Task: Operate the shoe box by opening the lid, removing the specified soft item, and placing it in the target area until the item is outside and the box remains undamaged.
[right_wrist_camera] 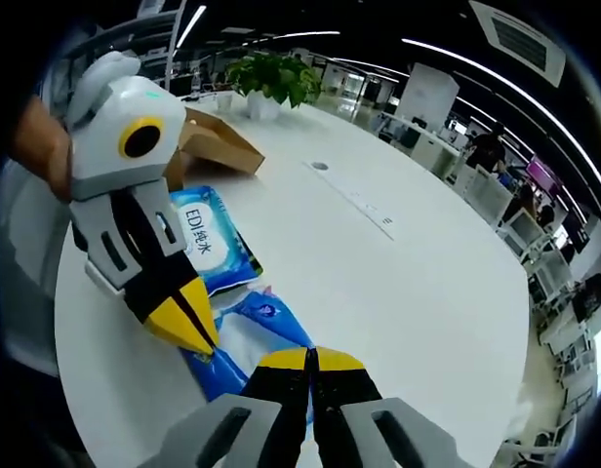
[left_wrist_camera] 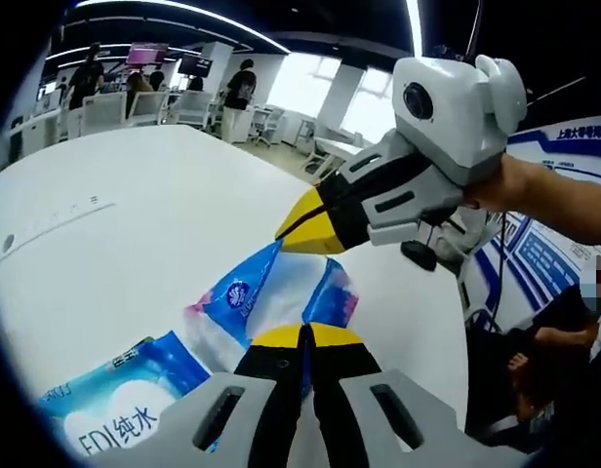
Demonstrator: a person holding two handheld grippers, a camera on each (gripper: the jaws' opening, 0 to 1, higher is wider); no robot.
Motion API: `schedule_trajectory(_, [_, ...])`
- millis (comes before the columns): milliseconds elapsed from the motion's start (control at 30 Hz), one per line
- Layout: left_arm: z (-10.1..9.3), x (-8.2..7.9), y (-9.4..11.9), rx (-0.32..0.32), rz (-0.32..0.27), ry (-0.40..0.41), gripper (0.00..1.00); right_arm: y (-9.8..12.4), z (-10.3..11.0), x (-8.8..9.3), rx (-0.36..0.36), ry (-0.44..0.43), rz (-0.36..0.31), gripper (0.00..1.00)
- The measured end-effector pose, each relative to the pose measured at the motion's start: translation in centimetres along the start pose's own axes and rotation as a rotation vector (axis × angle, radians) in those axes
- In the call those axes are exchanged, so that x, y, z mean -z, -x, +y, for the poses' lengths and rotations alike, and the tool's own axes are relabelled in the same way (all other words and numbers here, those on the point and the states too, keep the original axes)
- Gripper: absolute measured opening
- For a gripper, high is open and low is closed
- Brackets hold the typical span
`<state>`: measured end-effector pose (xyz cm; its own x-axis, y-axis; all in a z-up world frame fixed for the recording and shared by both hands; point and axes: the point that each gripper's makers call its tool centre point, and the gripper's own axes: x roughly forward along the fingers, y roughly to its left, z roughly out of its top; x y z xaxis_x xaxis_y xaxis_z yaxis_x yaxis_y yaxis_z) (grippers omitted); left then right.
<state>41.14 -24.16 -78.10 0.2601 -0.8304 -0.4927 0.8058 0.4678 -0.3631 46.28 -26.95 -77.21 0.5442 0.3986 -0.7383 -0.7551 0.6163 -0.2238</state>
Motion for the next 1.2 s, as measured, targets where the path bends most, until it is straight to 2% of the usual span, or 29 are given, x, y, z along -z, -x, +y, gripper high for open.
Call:
schedule_trajectory(267, [0.7, 0.3, 0.0, -0.031, 0.009, -0.003, 0.00, -0.6, -0.1, 0.5, -0.001, -0.008, 0.013, 0.00])
schedule_trajectory(600, [0.4, 0.2, 0.0, -0.038, 0.000, 0.023, 0.00, -0.6, -0.3, 0.2, 0.026, -0.001, 0.017, 0.00])
schedule_trajectory(667, [0.3, 0.1, 0.1, -0.048, -0.004, 0.003, 0.01, -0.4, -0.4, 0.2, 0.042, 0.002, 0.018, 0.01])
schedule_trajectory(933, [0.2, 0.1, 2.1, -0.078, 0.040, -0.074, 0.03, 1.7, -0.9, -1.4, 0.104, -0.052, -0.040, 0.11])
schedule_trajectory(1067, [-0.2, -0.6, 3.3, -0.079, 0.033, -0.094, 0.11, 2.9, -0.4, -2.3, 0.115, -0.088, -0.062, 0.20])
schedule_trajectory(1200, [-0.8, -0.8, 4.8, -0.074, 0.048, -0.119, 0.15, 4.2, 0.4, -3.3, 0.139, -0.105, -0.080, 0.23])
